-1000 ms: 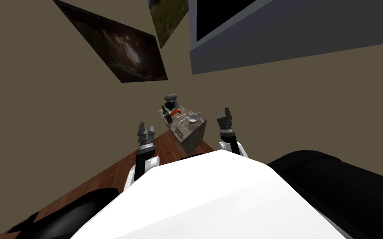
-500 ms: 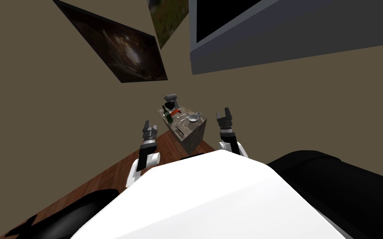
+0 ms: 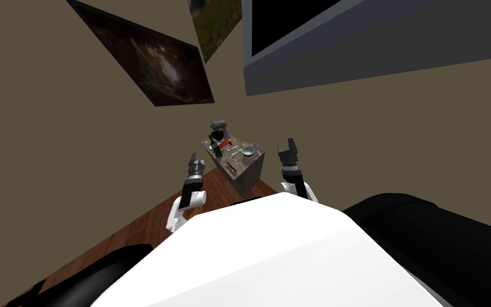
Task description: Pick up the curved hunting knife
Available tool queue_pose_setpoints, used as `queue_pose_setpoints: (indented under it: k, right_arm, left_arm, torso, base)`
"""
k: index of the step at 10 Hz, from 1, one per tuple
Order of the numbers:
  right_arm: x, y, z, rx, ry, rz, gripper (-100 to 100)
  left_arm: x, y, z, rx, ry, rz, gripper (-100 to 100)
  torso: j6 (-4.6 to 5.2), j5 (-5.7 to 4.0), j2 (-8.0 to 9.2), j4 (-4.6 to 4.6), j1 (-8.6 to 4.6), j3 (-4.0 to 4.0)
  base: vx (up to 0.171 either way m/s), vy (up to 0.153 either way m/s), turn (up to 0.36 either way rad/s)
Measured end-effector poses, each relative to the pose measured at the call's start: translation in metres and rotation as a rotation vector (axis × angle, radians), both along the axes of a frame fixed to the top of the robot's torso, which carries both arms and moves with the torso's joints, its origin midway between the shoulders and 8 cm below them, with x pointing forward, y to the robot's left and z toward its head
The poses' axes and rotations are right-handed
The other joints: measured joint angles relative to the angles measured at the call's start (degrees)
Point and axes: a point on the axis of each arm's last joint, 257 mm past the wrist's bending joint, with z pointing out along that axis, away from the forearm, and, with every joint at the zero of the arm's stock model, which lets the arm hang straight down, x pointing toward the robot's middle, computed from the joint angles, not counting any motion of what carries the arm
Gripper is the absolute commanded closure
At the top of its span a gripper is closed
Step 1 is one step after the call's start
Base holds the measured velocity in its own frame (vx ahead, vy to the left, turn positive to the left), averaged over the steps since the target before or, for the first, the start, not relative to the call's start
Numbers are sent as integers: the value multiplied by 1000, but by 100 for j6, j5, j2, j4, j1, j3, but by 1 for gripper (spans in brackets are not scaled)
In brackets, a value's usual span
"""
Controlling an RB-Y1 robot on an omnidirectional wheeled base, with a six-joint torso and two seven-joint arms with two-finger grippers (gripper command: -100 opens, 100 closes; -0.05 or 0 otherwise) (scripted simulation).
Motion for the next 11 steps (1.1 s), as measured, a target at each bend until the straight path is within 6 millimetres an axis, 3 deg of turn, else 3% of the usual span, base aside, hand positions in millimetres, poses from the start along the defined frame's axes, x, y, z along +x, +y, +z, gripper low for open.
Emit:
queue_pose_setpoints:
  k: [9,11]
  right_arm:
    - [0,0,0,0,0,0,0]
    - [0,0,0,0,0,0,0]
  left_arm:
    - [69,-6,-47,-23,214,-7,-100]
    - [76,-7,-55,-27,257,-6,-100]
  torso:
    - [-1,0,-2,0,-1,-1]
    - [1,-1,-5,-1,-6,-3]
  base:
    - [-21,41,-37]
    - [-18,37,-58]
